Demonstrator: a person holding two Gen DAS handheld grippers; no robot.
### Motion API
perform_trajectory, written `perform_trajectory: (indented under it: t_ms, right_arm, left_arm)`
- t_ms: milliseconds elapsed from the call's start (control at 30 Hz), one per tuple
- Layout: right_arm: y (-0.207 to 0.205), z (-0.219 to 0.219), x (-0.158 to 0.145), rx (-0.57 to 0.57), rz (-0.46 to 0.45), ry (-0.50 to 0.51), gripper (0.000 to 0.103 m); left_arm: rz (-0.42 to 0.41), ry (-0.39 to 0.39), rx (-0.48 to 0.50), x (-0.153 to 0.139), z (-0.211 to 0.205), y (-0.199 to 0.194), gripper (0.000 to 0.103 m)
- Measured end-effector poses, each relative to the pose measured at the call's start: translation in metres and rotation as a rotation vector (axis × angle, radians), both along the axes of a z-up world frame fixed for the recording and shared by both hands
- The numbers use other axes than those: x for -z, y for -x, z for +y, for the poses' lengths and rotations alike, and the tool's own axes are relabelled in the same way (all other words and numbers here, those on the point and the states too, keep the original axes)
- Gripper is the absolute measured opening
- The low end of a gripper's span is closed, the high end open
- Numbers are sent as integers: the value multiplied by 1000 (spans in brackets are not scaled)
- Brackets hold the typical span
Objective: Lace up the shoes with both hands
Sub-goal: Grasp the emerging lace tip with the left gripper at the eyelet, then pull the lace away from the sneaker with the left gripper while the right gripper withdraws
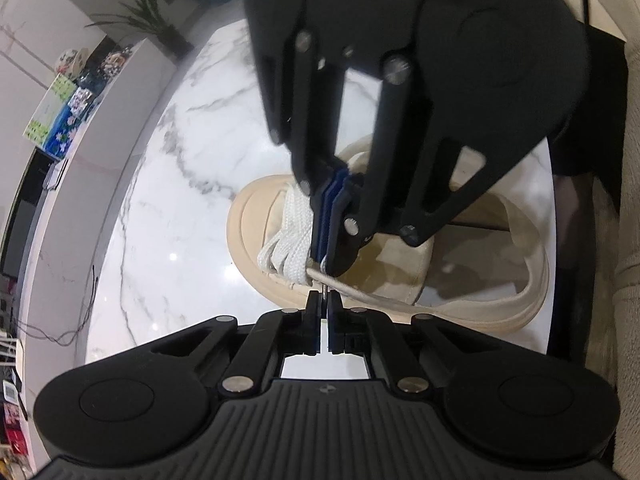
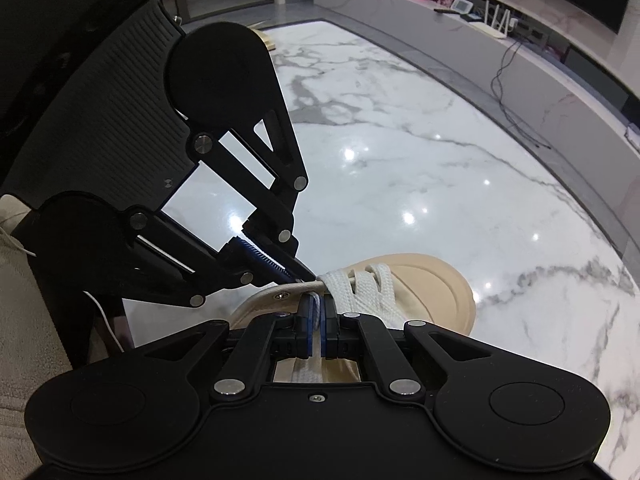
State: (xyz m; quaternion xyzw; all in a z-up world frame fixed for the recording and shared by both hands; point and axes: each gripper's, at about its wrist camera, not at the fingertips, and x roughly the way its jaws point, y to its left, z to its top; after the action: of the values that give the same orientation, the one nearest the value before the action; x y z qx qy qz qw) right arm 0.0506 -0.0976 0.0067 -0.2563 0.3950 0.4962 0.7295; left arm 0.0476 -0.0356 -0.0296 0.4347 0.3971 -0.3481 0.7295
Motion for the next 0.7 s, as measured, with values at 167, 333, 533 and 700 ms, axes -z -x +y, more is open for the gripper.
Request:
perform_trajectory:
  t_ms: [167, 333, 533, 700]
  right_arm:
    - [11, -13, -7, 51, -24, -13, 8]
    - [21, -36, -10, 165, 10, -40, 8]
    - [36, -58, -15, 270, 42, -87, 8]
    - [39, -69, -18, 340, 64, -125, 11]
  left_arm:
    - [7, 11, -38, -7, 2, -7, 2]
    - [5, 22, -86, -13, 6, -5, 2]
    - [-12, 11, -173, -23, 21, 4, 2]
    - [-31, -11, -215, -34, 33, 14, 2]
